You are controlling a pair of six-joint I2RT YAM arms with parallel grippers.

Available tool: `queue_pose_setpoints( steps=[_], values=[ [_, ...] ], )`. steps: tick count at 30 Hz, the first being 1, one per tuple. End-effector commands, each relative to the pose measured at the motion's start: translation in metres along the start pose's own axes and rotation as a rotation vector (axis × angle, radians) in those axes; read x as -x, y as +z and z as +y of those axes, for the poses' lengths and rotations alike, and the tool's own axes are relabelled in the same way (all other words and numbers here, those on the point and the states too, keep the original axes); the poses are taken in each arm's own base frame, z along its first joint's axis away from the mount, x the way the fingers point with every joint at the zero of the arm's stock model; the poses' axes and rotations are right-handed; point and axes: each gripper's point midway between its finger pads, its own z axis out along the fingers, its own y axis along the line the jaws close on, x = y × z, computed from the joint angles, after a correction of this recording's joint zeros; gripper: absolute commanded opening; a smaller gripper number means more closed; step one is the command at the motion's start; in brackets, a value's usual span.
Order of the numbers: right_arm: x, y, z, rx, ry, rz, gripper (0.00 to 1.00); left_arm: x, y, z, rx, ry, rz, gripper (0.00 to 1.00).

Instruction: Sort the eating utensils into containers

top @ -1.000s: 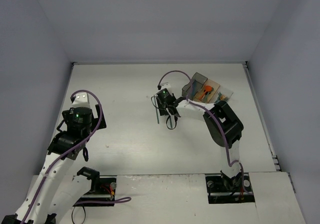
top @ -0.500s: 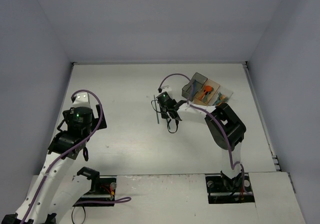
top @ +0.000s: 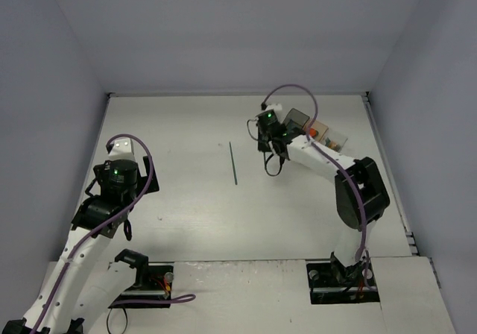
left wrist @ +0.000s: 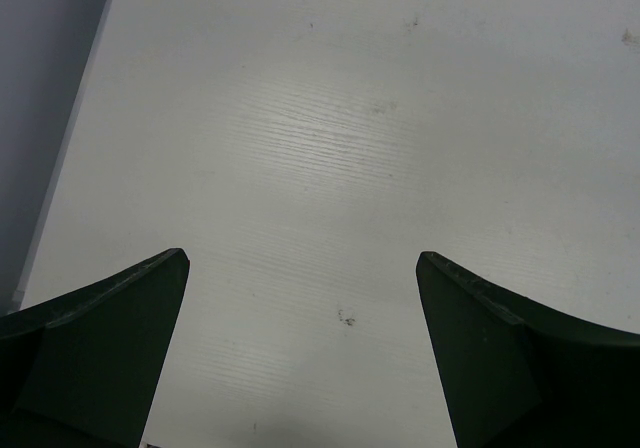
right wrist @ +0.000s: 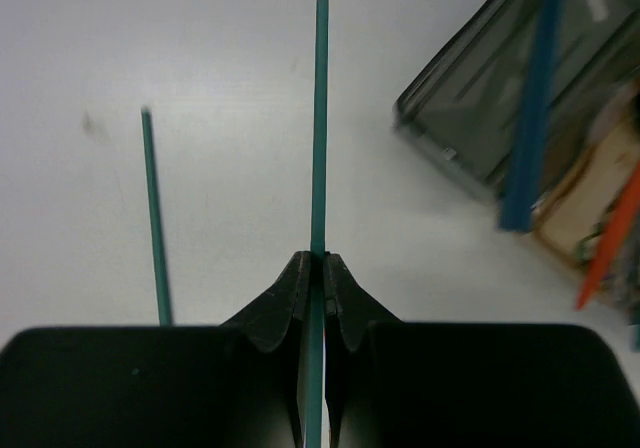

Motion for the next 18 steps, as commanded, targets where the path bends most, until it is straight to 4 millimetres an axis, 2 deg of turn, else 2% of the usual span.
queue_pose_setpoints(
  steps=[1, 4, 7, 14, 18],
  values=[
    [0.102, -0.039, -0.047, -0.065, 0.218, -0.210, 0.00, 0.012, 0.000, -0.003, -0.005, -0.018, -0.040, 0.97],
    [0.114, -0.027, -0.074, -0.097, 0.304, -0.202, 0.00, 0.012, 0.000, -0.003, -0.004, -0.018, -0.041, 0.97],
    [0.118, -0.012, -0.088, -0.096, 0.382, -0.181, 0.00, 0.013, 0.000, -0.002, -0.002, -0.019, -0.043, 0.98],
    [0.110, 0.024, -0.095, -0.098, 0.500, -0.121, 0.00, 0.012, 0.000, -0.002, 0.001, -0.017, -0.038, 0.97],
    [0.101, 0.040, -0.095, -0.101, 0.518, -0.087, 0.04, 0.012, 0.001, -0.002, 0.000, -0.016, -0.037, 0.97]
  ],
)
